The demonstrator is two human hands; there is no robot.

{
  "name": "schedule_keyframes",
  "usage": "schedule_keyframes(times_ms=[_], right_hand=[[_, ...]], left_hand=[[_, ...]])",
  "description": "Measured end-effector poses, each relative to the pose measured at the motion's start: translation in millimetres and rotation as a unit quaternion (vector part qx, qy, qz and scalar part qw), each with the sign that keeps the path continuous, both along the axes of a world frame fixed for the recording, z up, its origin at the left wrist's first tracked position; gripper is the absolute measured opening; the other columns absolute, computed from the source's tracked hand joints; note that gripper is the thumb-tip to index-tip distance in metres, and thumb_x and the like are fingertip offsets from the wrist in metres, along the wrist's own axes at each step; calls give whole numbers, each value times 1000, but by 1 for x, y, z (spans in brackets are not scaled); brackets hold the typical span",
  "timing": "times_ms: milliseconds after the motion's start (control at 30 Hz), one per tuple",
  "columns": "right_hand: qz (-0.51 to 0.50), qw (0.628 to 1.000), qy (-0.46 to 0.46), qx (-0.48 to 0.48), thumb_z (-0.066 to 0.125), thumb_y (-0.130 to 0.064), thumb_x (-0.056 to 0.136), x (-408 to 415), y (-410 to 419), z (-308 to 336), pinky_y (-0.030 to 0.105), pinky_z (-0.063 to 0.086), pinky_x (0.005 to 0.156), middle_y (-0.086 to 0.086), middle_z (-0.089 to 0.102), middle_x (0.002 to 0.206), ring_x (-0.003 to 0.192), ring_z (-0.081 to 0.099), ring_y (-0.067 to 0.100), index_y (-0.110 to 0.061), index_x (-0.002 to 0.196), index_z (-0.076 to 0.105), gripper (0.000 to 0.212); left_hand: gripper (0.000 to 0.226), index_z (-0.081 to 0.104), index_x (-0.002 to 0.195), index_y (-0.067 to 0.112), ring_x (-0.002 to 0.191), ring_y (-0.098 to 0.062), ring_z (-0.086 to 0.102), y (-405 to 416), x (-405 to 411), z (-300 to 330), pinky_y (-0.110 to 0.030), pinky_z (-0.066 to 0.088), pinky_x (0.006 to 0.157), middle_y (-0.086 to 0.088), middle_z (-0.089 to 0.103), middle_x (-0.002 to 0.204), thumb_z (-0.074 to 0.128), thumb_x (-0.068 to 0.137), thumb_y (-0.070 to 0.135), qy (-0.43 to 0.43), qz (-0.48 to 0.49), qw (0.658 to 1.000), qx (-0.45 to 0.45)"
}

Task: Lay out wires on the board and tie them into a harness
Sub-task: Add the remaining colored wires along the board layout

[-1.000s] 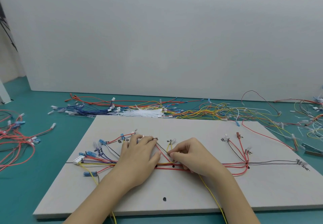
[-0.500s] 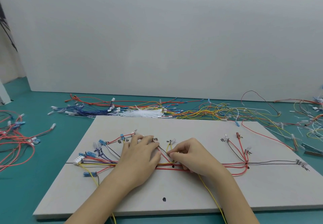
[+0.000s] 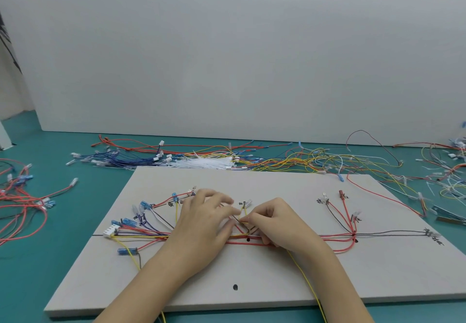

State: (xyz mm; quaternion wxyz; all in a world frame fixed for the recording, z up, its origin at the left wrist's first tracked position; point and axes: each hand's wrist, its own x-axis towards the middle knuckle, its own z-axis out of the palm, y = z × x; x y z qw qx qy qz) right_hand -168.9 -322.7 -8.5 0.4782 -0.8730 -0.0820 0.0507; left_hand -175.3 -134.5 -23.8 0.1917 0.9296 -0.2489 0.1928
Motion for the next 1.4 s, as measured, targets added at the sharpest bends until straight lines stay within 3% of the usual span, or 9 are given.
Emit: schedule_keyframes(times_ms=[133, 567, 667, 800, 867, 967, 1200, 1300, 1400], right_hand=[[3, 1000, 6, 15, 60, -22, 86, -2, -1, 3, 19, 27, 39, 5, 48, 44, 39, 35, 12, -7, 69, 71, 25], [22, 996, 42, 80, 64, -8, 82, -8, -1, 14, 16, 22, 36, 11, 46, 47, 33, 30, 11, 10, 74, 65, 20], [22, 995, 47, 87, 63, -8, 82, -7, -3, 15, 17, 21, 38, 13, 42, 52, 36, 30, 13, 6, 71, 67, 17], [10, 992, 36, 119, 58, -13, 71, -7, -6, 21, 14, 21, 40, 9, 37, 50, 42, 31, 15, -8, 54, 68, 20], [-5, 989, 40, 141, 59, -9, 79, -6, -9, 21, 13, 17, 40, 7, 34, 47, 39, 27, 13, -9, 51, 65, 29], [-19, 988, 44, 146, 56, -9, 88, -6, -9, 21, 12, 16, 39, -3, 30, 40, 34, 25, 10, -6, 56, 63, 33], [-16, 988, 61, 142, 59, -6, 89, -6, -11, 21, 14, 15, 38, -3, 27, 45, 37, 19, 9, -8, 67, 61, 22], [-22, 984, 51, 167, 60, 1, 87, -5, -16, 24, 14, 16, 38, -3, 32, 47, 36, 20, 9, -5, 83, 63, 8], [-13, 974, 43, 221, 62, -1, 88, -5, -24, 25, 14, 18, 36, 1, 37, 55, 37, 21, 9, -4, 102, 62, 14]], left_hand=[[19, 69, 106, 40, 107, -6, 48, -2, -1, -1, -28, 24, 85, 23, 62, 105, 54, 94, 40, -4, -33, 999, -4], [24, 66, 115, 41, 112, 1, 40, -2, 2, -5, -25, 28, 91, 30, 60, 115, 51, 96, 42, 49, -55, 997, -8], [22, 66, 111, 40, 109, -1, 40, -2, 1, -4, -24, 28, 87, 25, 60, 111, 51, 96, 44, 48, -54, 997, -10], [22, 67, 109, 39, 109, -5, 45, -3, -1, -2, -29, 35, 94, 21, 60, 110, 50, 96, 44, 66, -66, 995, -16], [24, 67, 112, 40, 110, -4, 43, -4, -2, -2, -28, 34, 95, 23, 59, 112, 49, 97, 44, 71, -69, 995, -12], [24, 67, 113, 41, 111, -3, 42, -4, -2, -2, -28, 34, 95, 24, 58, 114, 49, 97, 44, 72, -74, 995, -10], [24, 69, 114, 41, 107, -6, 46, -3, -3, -2, -27, 37, 93, 22, 58, 113, 54, 95, 42, 61, -90, 994, 0], [25, 70, 115, 39, 107, -5, 45, -2, -2, -2, -23, 36, 92, 22, 59, 113, 54, 95, 41, 62, -94, 994, -4], [25, 70, 114, 38, 108, -5, 45, -2, -2, -2, -23, 37, 92, 22, 60, 113, 54, 95, 41, 58, -97, 994, -6]])
